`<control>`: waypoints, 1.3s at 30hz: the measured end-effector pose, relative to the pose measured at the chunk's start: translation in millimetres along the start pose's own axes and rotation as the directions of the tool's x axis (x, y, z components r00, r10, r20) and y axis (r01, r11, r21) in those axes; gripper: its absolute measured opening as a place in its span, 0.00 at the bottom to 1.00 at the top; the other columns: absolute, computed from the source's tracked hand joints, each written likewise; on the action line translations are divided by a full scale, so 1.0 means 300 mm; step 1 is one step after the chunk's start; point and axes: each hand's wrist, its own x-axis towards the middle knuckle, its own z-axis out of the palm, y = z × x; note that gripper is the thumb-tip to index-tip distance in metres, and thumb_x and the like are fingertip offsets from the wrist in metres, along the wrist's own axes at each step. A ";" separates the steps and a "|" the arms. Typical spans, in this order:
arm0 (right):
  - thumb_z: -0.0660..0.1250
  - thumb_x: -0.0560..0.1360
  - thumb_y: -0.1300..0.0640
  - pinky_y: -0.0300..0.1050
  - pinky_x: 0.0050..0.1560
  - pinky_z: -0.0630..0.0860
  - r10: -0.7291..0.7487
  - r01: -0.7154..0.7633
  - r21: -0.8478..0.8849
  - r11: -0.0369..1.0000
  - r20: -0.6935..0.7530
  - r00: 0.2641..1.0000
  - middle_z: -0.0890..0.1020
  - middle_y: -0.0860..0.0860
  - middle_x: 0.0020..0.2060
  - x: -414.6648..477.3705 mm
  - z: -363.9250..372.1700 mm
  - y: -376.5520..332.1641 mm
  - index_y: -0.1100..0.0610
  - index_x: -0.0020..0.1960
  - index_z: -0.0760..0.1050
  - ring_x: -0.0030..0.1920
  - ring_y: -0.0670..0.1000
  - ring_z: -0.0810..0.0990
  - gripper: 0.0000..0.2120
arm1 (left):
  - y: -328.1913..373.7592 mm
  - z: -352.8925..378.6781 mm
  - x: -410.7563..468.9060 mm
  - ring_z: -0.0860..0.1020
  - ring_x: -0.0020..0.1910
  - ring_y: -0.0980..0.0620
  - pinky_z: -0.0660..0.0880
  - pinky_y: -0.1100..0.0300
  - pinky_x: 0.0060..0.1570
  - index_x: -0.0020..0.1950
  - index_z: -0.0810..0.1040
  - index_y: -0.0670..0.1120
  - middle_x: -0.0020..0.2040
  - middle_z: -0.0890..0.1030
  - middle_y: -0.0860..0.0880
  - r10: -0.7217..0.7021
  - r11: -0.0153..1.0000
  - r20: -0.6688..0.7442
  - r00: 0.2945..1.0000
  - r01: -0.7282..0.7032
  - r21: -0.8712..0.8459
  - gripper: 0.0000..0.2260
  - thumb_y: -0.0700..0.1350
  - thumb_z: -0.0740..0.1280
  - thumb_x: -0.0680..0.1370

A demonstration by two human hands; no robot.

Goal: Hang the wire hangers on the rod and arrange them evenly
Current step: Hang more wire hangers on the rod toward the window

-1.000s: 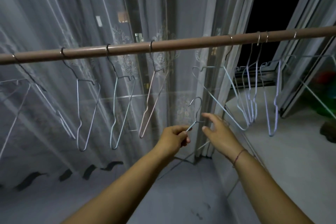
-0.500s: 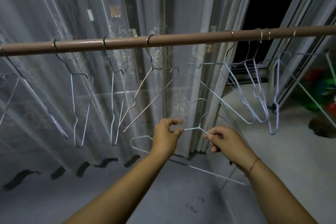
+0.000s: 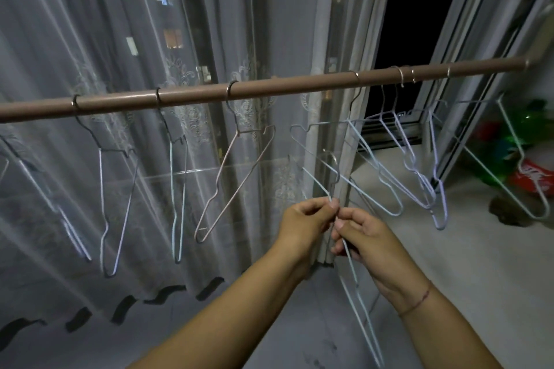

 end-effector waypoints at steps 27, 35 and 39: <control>0.57 0.77 0.65 0.33 0.33 0.75 -0.054 0.055 -0.029 0.998 0.035 0.998 0.78 0.52 0.33 0.186 0.189 -0.174 0.57 0.50 0.76 0.32 0.47 0.75 0.10 | 0.304 -0.070 0.196 0.76 0.36 0.50 0.73 0.62 0.37 0.42 0.79 0.42 0.38 0.79 0.44 0.074 0.996 -0.208 0.975 -0.063 0.059 0.04 0.40 0.67 0.76; 0.62 0.76 0.61 0.40 0.50 0.77 -0.276 0.213 -0.283 0.935 -0.205 0.939 0.82 0.52 0.49 0.149 -0.020 -0.221 0.51 0.52 0.76 0.49 0.48 0.80 0.09 | 0.332 -0.009 0.154 0.75 0.42 0.57 0.70 0.67 0.40 0.64 0.72 0.46 0.46 0.75 0.50 0.379 0.916 -0.301 0.875 -0.308 0.257 0.17 0.44 0.68 0.75; 0.63 0.76 0.60 0.46 0.56 0.76 -0.422 0.284 -0.389 0.877 -0.339 0.841 0.81 0.49 0.50 0.149 -0.187 -0.296 0.50 0.54 0.77 0.52 0.49 0.80 0.10 | 0.333 0.134 0.126 0.74 0.44 0.57 0.73 0.66 0.46 0.68 0.67 0.49 0.48 0.73 0.50 0.459 0.882 -0.226 0.859 -0.409 0.234 0.22 0.42 0.67 0.75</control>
